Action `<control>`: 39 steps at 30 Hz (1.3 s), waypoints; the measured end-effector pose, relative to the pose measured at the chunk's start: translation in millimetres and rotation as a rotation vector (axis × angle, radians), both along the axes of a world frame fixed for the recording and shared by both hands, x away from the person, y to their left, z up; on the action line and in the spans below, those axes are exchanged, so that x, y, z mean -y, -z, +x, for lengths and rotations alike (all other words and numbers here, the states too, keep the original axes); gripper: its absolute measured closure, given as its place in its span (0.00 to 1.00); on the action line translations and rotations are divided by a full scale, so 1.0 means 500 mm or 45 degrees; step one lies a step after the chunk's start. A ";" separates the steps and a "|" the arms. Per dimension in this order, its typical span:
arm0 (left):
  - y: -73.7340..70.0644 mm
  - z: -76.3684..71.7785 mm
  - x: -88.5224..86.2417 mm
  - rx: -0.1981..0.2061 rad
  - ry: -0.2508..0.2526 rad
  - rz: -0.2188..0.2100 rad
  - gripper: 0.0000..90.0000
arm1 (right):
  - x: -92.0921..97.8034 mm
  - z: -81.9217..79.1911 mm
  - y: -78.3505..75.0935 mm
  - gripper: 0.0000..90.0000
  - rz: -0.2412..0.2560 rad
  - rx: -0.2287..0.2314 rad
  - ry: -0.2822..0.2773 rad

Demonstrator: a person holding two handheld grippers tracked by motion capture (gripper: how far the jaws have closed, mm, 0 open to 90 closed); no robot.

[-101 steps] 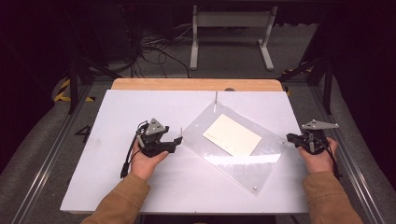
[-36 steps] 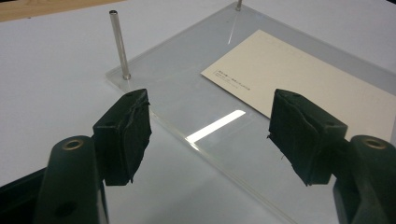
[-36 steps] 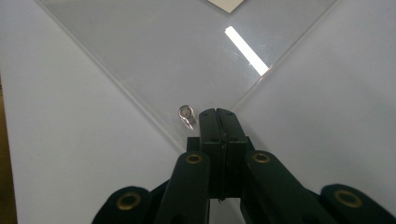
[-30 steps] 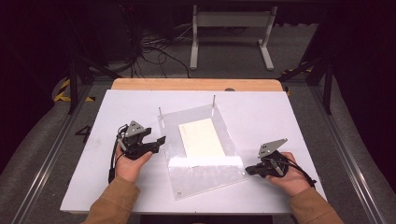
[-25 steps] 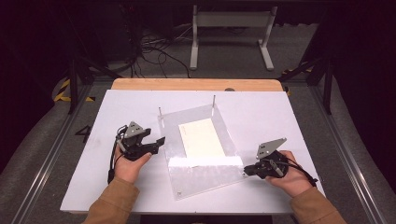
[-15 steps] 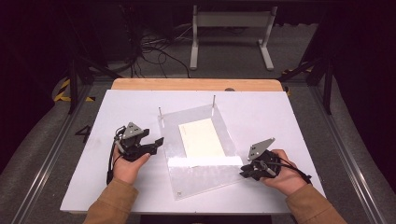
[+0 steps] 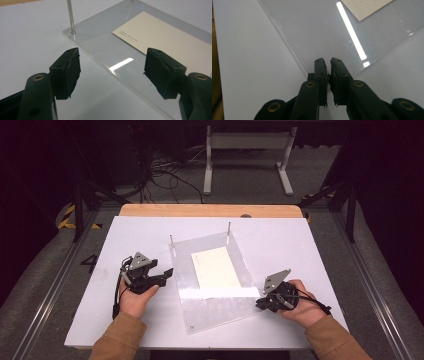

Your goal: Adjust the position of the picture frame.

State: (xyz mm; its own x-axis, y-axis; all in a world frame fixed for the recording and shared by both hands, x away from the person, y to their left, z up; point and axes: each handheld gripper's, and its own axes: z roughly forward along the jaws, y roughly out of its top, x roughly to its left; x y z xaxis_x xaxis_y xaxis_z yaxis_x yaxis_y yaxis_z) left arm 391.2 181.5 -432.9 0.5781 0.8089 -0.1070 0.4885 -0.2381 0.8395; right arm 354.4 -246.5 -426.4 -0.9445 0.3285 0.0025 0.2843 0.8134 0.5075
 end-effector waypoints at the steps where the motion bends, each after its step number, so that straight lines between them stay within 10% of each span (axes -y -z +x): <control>1: 0.000 0.000 0.000 0.000 0.001 -0.002 0.32 | 0.000 0.000 0.000 0.92 0.000 0.000 -0.003; 39: 0.005 0.002 0.014 -0.006 0.022 0.010 0.32 | -0.051 -0.144 0.017 0.92 0.136 -0.074 -0.100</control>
